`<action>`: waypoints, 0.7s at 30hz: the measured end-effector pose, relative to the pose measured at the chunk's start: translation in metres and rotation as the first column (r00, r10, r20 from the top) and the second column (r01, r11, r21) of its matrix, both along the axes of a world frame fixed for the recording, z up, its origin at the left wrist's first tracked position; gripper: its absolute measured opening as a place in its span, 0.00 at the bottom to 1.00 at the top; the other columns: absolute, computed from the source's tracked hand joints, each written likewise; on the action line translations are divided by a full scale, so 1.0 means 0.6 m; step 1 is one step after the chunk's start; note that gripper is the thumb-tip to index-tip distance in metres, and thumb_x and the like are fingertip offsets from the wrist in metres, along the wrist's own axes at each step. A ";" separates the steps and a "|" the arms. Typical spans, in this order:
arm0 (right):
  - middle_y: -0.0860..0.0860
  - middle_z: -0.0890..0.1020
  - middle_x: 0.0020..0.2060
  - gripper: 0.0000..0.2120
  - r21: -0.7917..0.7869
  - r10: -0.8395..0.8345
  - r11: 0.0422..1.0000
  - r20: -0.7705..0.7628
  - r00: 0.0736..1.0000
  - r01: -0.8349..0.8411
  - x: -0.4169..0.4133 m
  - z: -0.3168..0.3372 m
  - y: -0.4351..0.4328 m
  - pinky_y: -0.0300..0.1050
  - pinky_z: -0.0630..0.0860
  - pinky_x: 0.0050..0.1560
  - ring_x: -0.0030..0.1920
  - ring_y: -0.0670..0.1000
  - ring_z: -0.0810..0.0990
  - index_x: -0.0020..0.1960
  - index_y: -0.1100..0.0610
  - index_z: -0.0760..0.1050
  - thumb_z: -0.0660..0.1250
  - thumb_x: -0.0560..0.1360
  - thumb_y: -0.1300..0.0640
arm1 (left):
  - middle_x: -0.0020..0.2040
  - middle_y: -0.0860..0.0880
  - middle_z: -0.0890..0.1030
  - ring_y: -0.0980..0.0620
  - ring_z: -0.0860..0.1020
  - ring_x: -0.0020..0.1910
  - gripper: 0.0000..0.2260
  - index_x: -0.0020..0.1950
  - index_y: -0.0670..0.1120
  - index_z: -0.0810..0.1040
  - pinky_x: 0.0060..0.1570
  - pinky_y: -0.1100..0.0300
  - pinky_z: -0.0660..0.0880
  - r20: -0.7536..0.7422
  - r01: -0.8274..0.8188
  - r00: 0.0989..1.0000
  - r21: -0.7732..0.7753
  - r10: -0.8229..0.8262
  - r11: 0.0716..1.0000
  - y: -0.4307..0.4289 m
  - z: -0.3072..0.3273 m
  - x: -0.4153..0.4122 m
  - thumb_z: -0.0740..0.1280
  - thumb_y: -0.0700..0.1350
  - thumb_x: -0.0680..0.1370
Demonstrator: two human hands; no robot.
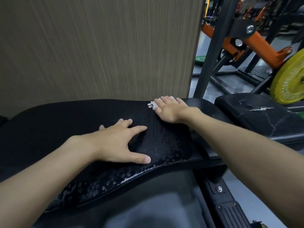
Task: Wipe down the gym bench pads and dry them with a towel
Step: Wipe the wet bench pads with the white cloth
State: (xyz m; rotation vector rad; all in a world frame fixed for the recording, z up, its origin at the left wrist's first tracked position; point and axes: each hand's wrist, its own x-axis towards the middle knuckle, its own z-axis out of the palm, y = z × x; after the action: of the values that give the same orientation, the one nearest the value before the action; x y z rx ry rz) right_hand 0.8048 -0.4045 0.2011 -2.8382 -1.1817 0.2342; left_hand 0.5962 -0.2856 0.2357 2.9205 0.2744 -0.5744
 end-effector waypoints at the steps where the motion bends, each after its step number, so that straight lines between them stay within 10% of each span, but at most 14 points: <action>1: 0.50 0.53 0.81 0.28 0.001 -0.031 1.000 -0.004 1.000 0.031 0.011 0.000 0.006 0.58 0.42 0.78 0.80 0.51 0.46 0.81 0.50 0.49 0.42 0.83 0.43 | 0.81 0.51 0.43 0.49 0.39 0.79 0.47 0.77 0.67 0.45 0.73 0.32 0.47 0.003 -0.003 1.000 -0.001 0.003 1.000 0.000 0.000 0.000 0.63 0.77 0.63; 10: 0.50 0.47 0.81 0.28 -0.030 0.042 0.999 0.063 0.997 -0.040 -0.115 -0.003 -0.087 0.55 0.42 0.78 0.80 0.51 0.43 0.81 0.50 0.46 0.39 0.83 0.43 | 0.80 0.48 0.48 0.47 0.45 0.79 0.47 0.78 0.63 0.48 0.73 0.34 0.49 0.033 0.035 0.999 0.033 -0.036 0.999 -0.004 0.007 0.003 0.63 0.77 0.65; 17: 0.53 0.67 0.76 0.30 0.031 0.129 0.990 0.252 0.959 -0.141 -0.216 -0.016 -0.197 0.57 0.62 0.73 0.76 0.56 0.64 0.77 0.53 0.63 0.41 0.81 0.42 | 0.81 0.54 0.48 0.54 0.43 0.79 0.50 0.79 0.56 0.50 0.74 0.36 0.48 0.110 0.143 0.984 -0.011 -0.141 0.990 -0.025 0.001 0.023 0.63 0.77 0.65; 21: 0.47 0.49 0.81 0.33 -0.002 0.088 0.996 0.134 0.987 -0.089 -0.167 -0.006 -0.171 0.51 0.42 0.77 0.80 0.49 0.45 0.81 0.48 0.47 0.33 0.78 0.39 | 0.81 0.51 0.46 0.48 0.43 0.79 0.50 0.79 0.57 0.49 0.72 0.32 0.48 0.074 0.130 0.989 0.012 -0.130 0.991 -0.043 -0.001 0.036 0.62 0.78 0.64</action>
State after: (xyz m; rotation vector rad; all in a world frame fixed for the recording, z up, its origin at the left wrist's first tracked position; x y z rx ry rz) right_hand 0.7046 -0.5069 0.1978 -2.8404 -1.3326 0.0455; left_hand 0.6179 -0.3112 0.2350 2.9749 0.0772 -0.4816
